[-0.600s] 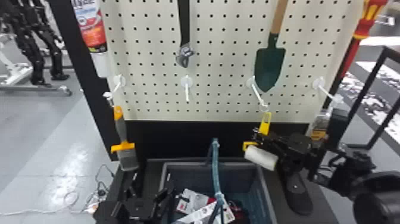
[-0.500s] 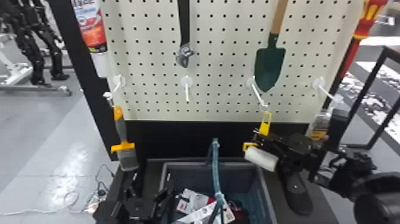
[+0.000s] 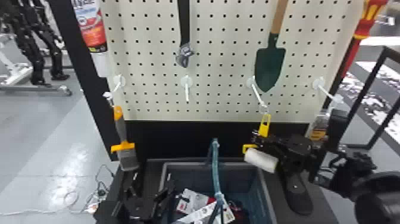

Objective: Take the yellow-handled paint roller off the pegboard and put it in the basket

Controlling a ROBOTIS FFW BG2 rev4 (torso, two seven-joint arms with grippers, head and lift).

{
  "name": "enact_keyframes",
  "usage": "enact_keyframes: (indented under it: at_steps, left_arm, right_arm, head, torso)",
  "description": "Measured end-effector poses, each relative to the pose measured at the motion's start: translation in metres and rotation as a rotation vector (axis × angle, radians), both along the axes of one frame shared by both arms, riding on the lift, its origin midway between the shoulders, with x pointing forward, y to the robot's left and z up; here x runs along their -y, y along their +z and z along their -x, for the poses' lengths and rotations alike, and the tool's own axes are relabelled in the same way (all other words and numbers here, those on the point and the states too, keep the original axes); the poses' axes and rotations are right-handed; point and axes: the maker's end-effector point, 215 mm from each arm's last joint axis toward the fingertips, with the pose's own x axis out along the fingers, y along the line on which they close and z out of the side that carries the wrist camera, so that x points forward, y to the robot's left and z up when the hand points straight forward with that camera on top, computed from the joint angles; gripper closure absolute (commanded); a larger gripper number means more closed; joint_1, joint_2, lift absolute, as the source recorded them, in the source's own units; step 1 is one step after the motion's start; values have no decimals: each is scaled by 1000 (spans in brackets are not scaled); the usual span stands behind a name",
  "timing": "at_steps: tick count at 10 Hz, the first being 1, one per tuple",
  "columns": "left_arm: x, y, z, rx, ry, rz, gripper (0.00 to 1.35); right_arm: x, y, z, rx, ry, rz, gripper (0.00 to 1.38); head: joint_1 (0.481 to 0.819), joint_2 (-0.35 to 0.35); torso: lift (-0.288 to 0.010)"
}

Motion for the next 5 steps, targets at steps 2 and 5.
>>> enact_keyframes:
  at_steps: [2,5]
  left_arm:
    - [-1,-1,1,-2,1,-1,292]
    - [-2,-2,1,-3,3,-1,292]
  right_arm:
    - [1,-2,0,-4,1,2,1283]
    - [0,6,6,14,16,11,1283]
  head:
    - [549,0]
    - [549,0]
  torso:
    - [-100]
    - [-100]
